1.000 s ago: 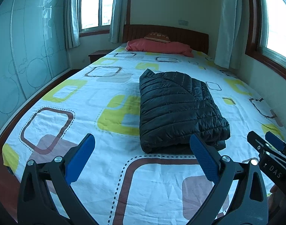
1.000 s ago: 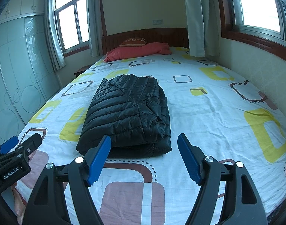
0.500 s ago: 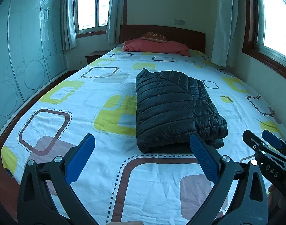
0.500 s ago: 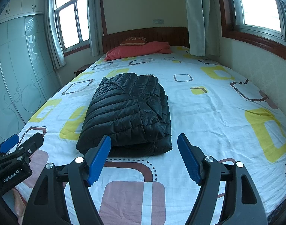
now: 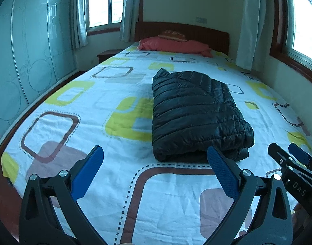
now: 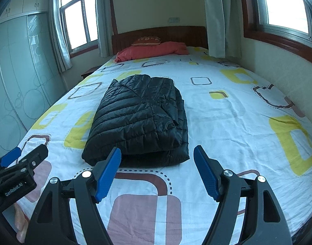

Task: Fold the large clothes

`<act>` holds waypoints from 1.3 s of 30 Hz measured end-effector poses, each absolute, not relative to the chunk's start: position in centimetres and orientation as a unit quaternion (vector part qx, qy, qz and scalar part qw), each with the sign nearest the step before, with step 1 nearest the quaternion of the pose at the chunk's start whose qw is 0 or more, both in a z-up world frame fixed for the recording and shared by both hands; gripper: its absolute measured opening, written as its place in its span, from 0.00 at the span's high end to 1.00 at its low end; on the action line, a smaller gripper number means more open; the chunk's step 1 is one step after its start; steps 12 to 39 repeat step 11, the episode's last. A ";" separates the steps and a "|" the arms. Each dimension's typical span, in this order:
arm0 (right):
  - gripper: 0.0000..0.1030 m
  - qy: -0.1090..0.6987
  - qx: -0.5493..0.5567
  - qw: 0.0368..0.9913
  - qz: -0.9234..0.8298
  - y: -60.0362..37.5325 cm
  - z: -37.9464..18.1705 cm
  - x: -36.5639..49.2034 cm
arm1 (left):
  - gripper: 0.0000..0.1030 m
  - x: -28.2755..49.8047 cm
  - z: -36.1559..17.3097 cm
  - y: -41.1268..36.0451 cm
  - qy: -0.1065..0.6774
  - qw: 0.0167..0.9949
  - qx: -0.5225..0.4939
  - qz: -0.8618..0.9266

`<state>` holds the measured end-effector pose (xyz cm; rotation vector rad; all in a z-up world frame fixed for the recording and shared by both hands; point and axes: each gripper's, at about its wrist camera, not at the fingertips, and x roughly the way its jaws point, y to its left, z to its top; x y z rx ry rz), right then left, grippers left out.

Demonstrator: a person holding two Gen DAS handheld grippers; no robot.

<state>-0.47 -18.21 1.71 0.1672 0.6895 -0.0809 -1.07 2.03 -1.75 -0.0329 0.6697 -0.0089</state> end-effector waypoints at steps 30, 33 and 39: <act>0.29 0.353 0.094 0.929 -0.057 -20.6 0.0 0.7 | 0.02 2.2 -4.6 3.4 0.351 0.936 0.007 0.013; 0.29 0.353 0.094 0.929 -0.057 -20.6 0.0 0.7 | 0.02 2.2 -4.6 3.4 0.351 0.936 0.007 0.013; 0.29 0.353 0.094 0.929 -0.057 -20.6 0.0 0.7 | 0.02 2.2 -4.6 3.4 0.351 0.936 0.007 0.013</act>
